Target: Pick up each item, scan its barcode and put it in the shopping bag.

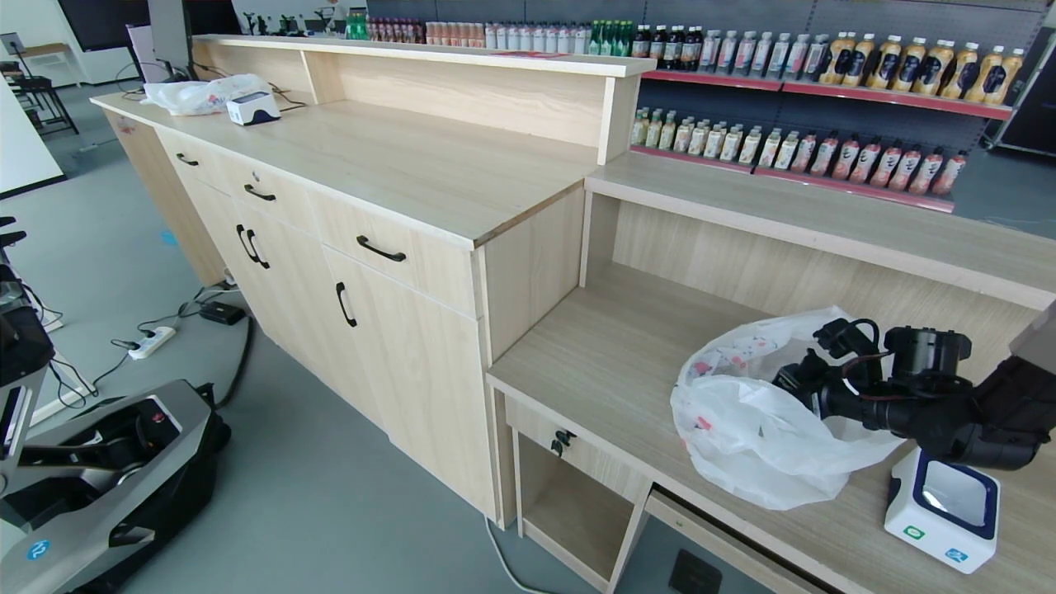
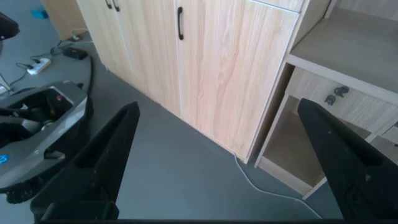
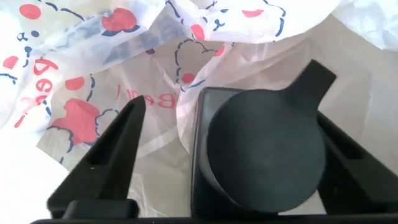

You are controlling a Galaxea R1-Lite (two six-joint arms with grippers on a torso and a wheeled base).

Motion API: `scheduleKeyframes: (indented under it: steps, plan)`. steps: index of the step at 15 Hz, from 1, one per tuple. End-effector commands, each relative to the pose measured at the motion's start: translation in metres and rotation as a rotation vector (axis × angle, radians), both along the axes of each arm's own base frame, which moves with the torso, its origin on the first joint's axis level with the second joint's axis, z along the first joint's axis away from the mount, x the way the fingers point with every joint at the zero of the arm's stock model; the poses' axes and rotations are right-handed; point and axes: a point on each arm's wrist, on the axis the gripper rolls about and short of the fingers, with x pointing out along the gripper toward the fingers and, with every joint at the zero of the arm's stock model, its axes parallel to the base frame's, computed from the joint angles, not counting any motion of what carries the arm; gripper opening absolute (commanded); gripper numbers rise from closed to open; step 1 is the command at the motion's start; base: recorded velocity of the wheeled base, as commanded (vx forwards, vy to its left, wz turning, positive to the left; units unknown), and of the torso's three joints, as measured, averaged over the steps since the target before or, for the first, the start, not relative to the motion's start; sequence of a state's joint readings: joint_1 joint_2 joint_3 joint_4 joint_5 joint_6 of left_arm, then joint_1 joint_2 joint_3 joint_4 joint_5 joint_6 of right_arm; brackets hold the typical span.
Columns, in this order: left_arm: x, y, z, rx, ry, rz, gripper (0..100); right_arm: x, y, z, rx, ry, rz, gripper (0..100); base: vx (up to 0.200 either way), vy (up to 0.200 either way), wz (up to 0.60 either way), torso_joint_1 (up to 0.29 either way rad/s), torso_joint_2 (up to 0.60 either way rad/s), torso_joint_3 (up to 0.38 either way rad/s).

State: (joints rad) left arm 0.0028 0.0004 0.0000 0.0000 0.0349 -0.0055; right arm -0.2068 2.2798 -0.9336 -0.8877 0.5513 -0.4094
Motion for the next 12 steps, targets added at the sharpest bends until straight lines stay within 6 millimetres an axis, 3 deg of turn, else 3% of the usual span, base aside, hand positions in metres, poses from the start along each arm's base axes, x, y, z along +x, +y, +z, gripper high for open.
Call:
scheduleKeyframes:
  steps: [1,3,5,6,9,12]
  plan:
    - [0.0,0.0,0.0,-0.001,0.0,0.002,100,-0.002,0.001,0.009,0.005,-0.021,0.017,100,0.0,0.0,0.0,0.0,0.0,0.0]
    - [0.0,0.0,0.0,-0.001,0.0,0.001,100,-0.008,0.003,0.031,0.024,-0.05,0.068,100,0.0,0.0,0.0,0.0,0.0,0.0]
    - [0.0,0.0,0.0,-0.001,0.0,0.001,100,-0.019,0.007,0.075,0.032,-0.143,0.138,100,0.0,0.0,0.0,0.0,0.0,0.0]
    - [0.0,0.0,0.0,-0.001,0.0,0.001,100,-0.031,0.01,0.106,0.018,-0.215,0.158,100,0.0,0.0,0.0,0.0,0.0,0.0]
    - [0.0,0.0,0.0,-0.001,0.0,0.001,100,-0.098,0.016,0.181,-0.048,-0.397,0.139,100,0.0,0.0,0.0,0.0,0.0,0.0]
    - [0.0,0.0,0.0,-0.001,0.0,0.001,100,-0.158,0.026,0.216,-0.156,-0.566,0.142,100,0.0,0.0,0.0,0.0,0.0,0.0]
